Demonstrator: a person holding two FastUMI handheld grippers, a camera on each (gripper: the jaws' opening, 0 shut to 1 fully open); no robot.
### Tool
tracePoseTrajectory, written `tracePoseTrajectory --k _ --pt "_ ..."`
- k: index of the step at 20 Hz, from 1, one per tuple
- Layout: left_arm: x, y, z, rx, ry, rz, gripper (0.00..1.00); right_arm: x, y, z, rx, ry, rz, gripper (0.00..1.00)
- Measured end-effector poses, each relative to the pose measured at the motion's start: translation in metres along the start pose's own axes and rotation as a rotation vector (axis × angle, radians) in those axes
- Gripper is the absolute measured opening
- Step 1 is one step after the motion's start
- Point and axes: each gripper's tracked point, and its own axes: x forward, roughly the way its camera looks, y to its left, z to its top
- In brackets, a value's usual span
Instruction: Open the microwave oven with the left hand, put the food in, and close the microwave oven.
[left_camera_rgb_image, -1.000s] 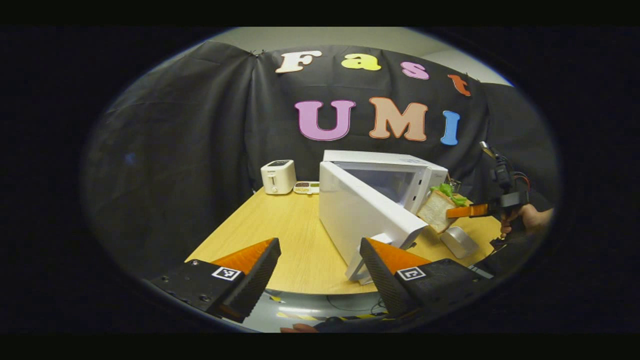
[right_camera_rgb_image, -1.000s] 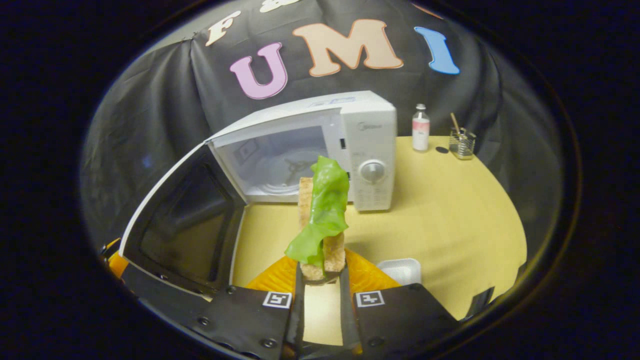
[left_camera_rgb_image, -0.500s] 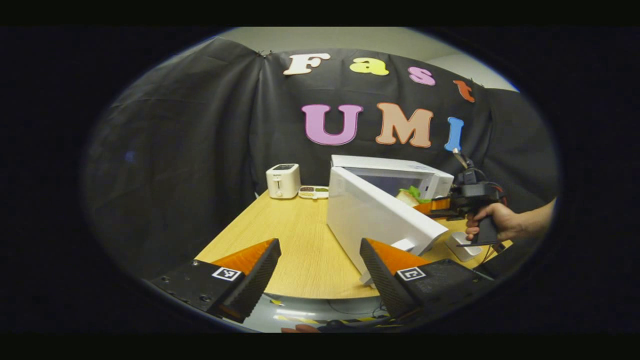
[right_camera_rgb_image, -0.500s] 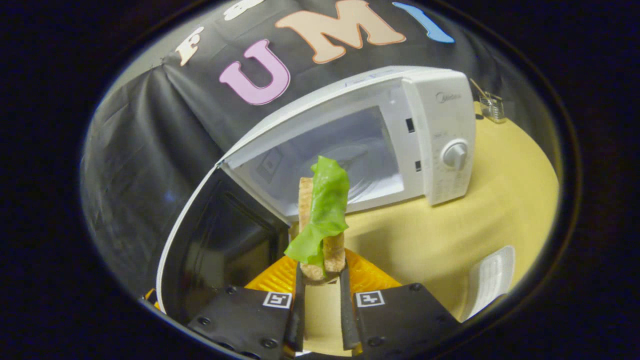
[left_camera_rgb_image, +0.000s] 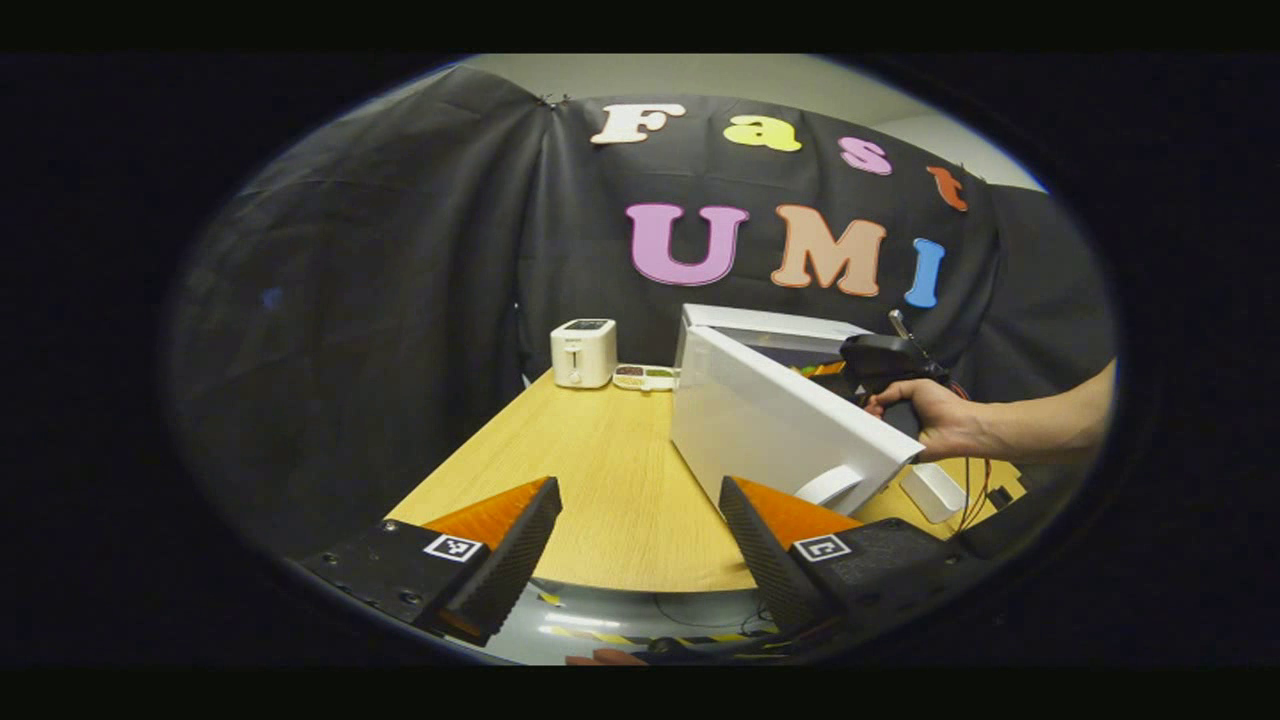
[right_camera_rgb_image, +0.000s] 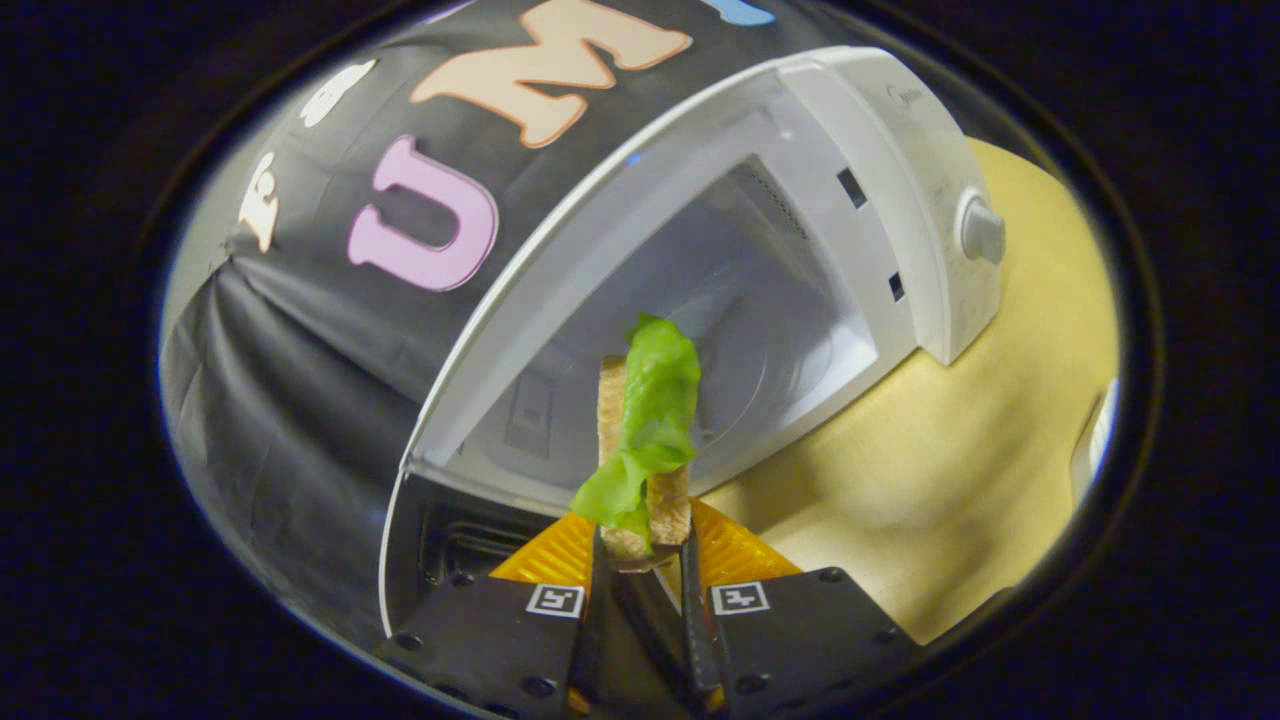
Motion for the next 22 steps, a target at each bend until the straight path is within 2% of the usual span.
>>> tracePoseTrajectory --k 3,7,8,10,18,19,20,22 --pt "0.000 0.013 -0.005 -0.005 0.010 0.035 0.94 0.023 0.000 0.006 0.075 -0.032 -0.019 0.31" --pt "-0.003 0.022 -0.011 -0.019 0.029 0.055 0.97 0.047 0.004 0.011 0.159 -0.064 -0.014 0.31" --pt "-0.003 0.024 -0.011 -0.019 0.034 0.059 0.97 0.052 0.005 0.013 0.174 -0.077 -0.014 0.28" --pt "0.000 0.028 -0.009 -0.027 0.036 0.066 0.97 0.062 0.006 0.015 0.200 -0.083 -0.008 0.31" --pt "0.013 0.029 -0.002 -0.027 0.043 0.066 0.95 0.086 -0.001 0.022 0.197 -0.132 -0.003 0.31" --pt "0.014 0.027 -0.004 -0.027 0.045 0.063 0.97 0.088 -0.002 0.023 0.200 -0.131 -0.002 0.24" --pt "0.015 0.026 -0.003 -0.026 0.048 0.061 0.97 0.087 -0.002 0.022 0.200 -0.130 -0.010 0.24" --pt "0.016 0.025 -0.002 -0.024 0.049 0.059 0.97 0.089 -0.011 0.021 0.193 -0.127 -0.049 0.34"
